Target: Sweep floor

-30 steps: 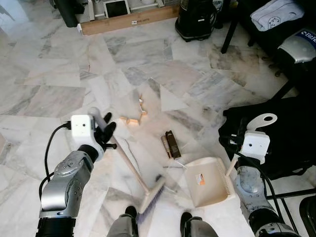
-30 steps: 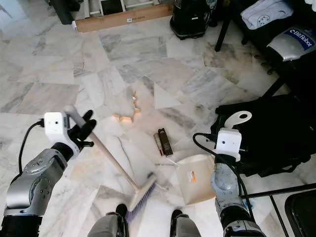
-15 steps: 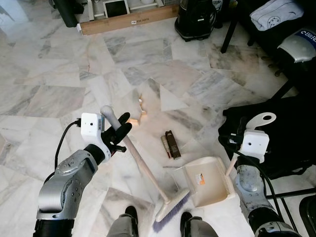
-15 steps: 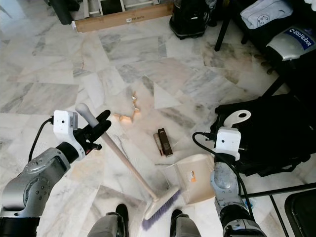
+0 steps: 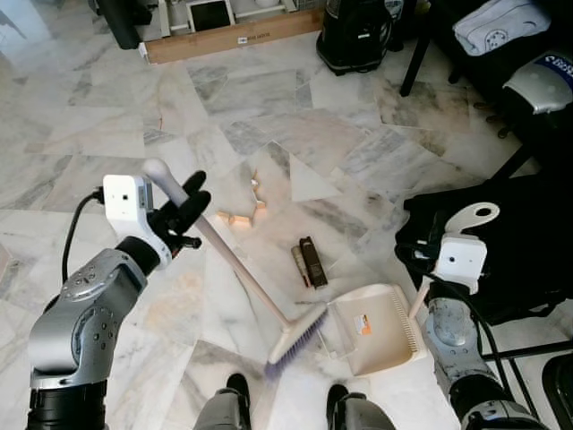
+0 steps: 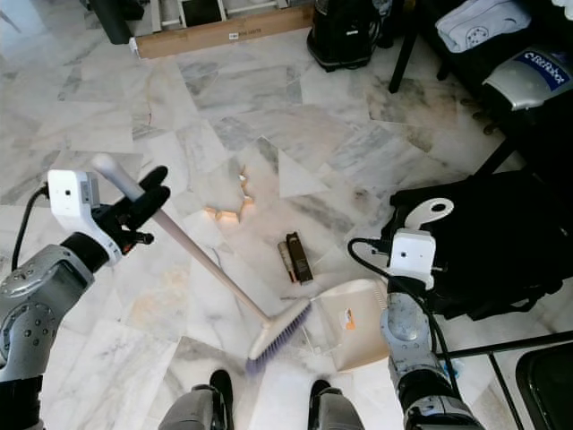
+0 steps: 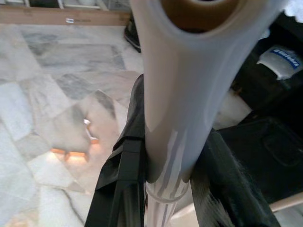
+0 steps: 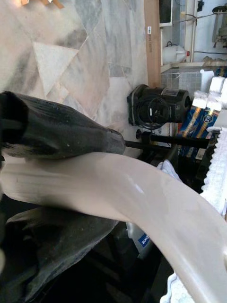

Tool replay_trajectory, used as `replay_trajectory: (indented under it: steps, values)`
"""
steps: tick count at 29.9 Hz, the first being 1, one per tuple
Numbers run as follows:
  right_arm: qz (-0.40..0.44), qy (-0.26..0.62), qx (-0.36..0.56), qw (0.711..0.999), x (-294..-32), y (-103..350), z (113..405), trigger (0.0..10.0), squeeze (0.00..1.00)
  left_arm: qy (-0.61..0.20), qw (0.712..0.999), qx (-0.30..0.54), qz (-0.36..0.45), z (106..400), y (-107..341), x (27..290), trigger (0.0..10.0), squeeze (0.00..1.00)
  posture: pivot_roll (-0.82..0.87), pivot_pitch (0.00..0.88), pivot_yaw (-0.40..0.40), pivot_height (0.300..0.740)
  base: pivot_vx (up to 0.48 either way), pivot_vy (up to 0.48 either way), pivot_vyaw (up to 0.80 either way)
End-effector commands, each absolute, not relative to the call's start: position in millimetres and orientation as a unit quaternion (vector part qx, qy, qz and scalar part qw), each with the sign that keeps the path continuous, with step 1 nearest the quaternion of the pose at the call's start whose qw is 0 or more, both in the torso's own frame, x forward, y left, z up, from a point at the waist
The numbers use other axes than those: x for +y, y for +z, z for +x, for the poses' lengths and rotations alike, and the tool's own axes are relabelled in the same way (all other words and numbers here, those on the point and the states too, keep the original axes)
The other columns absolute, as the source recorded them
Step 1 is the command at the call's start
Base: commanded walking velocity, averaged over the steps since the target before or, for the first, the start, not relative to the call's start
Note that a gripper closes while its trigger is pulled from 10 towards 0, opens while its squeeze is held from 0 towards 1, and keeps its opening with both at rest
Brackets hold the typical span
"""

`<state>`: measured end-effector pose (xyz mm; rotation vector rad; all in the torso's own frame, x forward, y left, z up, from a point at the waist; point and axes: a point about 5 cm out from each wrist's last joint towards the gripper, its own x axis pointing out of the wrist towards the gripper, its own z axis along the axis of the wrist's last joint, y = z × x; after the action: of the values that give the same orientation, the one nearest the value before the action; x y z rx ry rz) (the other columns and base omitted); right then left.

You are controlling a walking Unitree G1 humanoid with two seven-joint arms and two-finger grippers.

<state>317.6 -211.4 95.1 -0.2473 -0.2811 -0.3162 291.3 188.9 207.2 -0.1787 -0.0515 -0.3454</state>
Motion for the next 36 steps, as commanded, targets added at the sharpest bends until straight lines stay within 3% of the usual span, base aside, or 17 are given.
replay_trajectory:
  steps: [1, 11, 23, 26, 33, 36]
  values:
    - [-0.127, -0.143, -0.083, 0.978, -208.4, 71.6, 308.5, 10.0, 0.0, -0.165, 0.983, -0.027, -0.081, 288.0, 204.9, 189.7, 10.0, 0.0, 0.17, 0.322, 0.045, 0.74, 0.0, 0.0, 0.0]
    - [-0.13, -0.145, -0.084, 0.977, -210.8, 71.1, 306.9, 10.0, 0.0, -0.097, 0.995, -0.018, -0.032, 295.8, 192.9, 195.3, 10.0, 0.0, 0.16, 0.328, 0.046, 0.74, 0.0, 0.0, 0.0]
    - [-0.13, -0.146, -0.087, 0.977, -213.0, 71.6, 305.3, 10.0, 0.0, -0.037, 0.998, -0.003, -0.055, 307.4, 166.9, 185.9, 10.0, 0.0, 0.15, 0.335, 0.044, 0.74, 0.0, 0.0, 0.0]
    - [-0.13, -0.145, -0.085, 0.977, -213.6, 70.9, 304.6, 10.0, 0.0, -0.018, 0.997, 0.007, -0.078, 317.6, 158.9, 176.5, 10.0, 0.0, 0.14, 0.339, 0.041, 0.74, 0.0, 0.0, 0.0]
    - [-0.127, -0.146, -0.086, 0.977, -215.6, 72.4, 304.9, 10.0, 0.0, -0.077, 0.989, 0.009, -0.123, 330.2, 166.7, 141.0, 10.0, 0.0, 0.12, 0.341, 0.041, 0.74, 0.0, 0.0, 0.0]
    - [-0.122, -0.148, -0.084, 0.978, -215.9, 72.6, 305.9, 10.0, 0.0, -0.071, 0.984, 0.012, -0.162, 333.4, 171.5, 140.1, 10.0, 0.0, 0.12, 0.339, 0.041, 0.74, 0.0, 0.0, 0.0]
